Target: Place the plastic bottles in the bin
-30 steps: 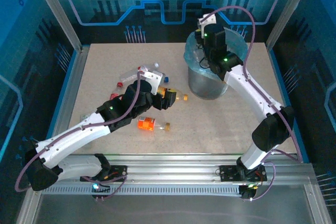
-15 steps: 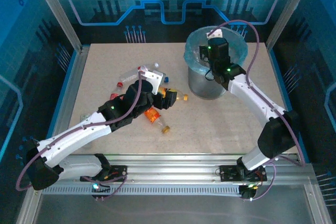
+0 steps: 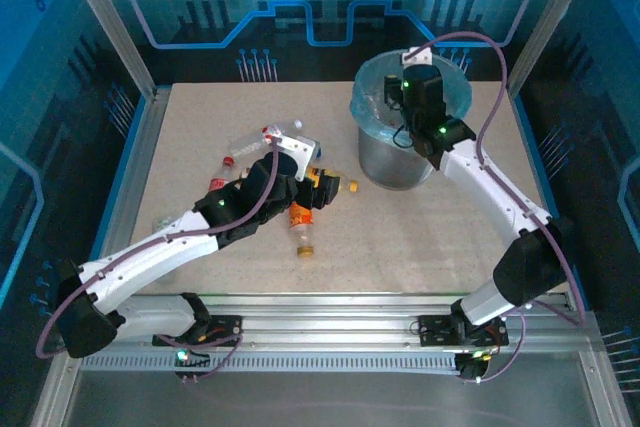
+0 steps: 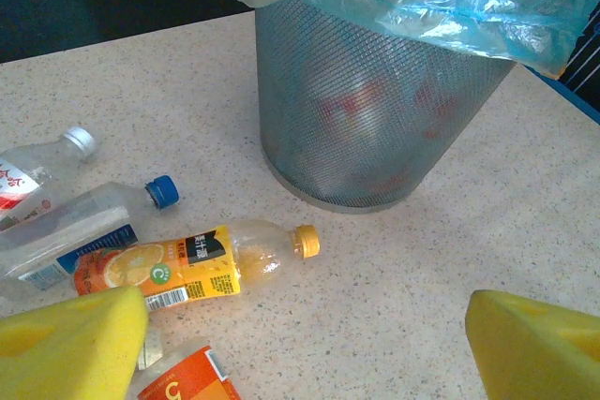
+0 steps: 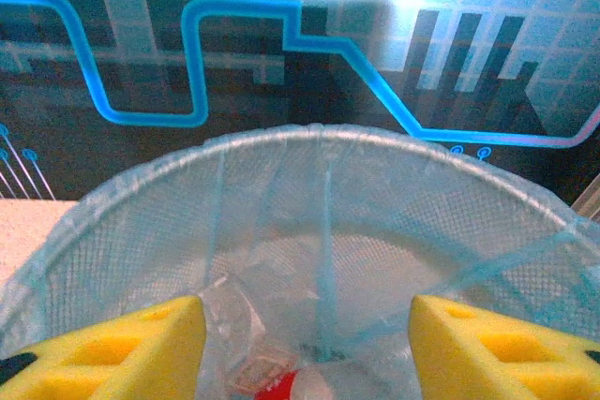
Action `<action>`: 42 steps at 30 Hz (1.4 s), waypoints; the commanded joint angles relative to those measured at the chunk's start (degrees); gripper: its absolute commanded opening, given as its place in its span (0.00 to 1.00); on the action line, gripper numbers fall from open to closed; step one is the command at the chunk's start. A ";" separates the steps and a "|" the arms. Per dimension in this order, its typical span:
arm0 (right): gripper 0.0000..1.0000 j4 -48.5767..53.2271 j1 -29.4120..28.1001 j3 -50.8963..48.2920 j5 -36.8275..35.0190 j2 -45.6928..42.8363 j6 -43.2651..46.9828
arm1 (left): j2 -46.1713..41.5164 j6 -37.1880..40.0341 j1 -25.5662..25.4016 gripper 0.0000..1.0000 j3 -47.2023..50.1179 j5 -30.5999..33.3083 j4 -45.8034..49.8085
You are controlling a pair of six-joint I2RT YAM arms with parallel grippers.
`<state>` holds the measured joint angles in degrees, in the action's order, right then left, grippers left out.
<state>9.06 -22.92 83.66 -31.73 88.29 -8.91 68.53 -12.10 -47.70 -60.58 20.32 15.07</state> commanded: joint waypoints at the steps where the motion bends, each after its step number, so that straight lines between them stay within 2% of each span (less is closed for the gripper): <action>1: 0.60 5.49 2.03 5.37 -1.09 3.11 -4.03 | 0.13 -1.45 -0.20 0.89 -0.79 0.75 -0.92; 5: 0.59 11.39 3.21 7.05 0.08 5.31 -7.98 | 0.02 -1.52 -0.20 0.89 -0.44 0.78 -0.74; 12: 0.56 7.38 3.84 0.38 5.08 5.74 -12.01 | -0.48 -1.71 -0.20 0.89 0.69 0.87 -0.66; 20: 0.55 9.30 4.30 4.15 8.55 9.09 -12.49 | -2.46 -1.39 -0.11 0.89 1.75 2.16 0.05; 24: 0.57 10.49 4.20 6.43 10.50 7.86 -12.51 | -3.95 -1.18 -0.08 0.89 2.53 3.26 0.47; 28: 0.65 12.31 3.45 9.39 11.33 5.11 -11.91 | -5.12 -1.08 0.23 0.89 2.82 4.51 2.59; 33: 0.74 12.92 0.27 10.71 11.00 0.40 -10.32 | -6.03 -2.56 1.62 0.89 4.07 5.39 6.61; 42: 0.73 11.06 -11.73 4.73 16.51 -5.52 -1.33 | -7.00 -10.43 4.31 0.89 10.36 3.24 12.24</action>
<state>19.88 -32.01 90.70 -17.93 83.02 -14.28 63.13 -18.55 -43.83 -52.12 23.77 23.83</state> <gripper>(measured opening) 0.737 0.894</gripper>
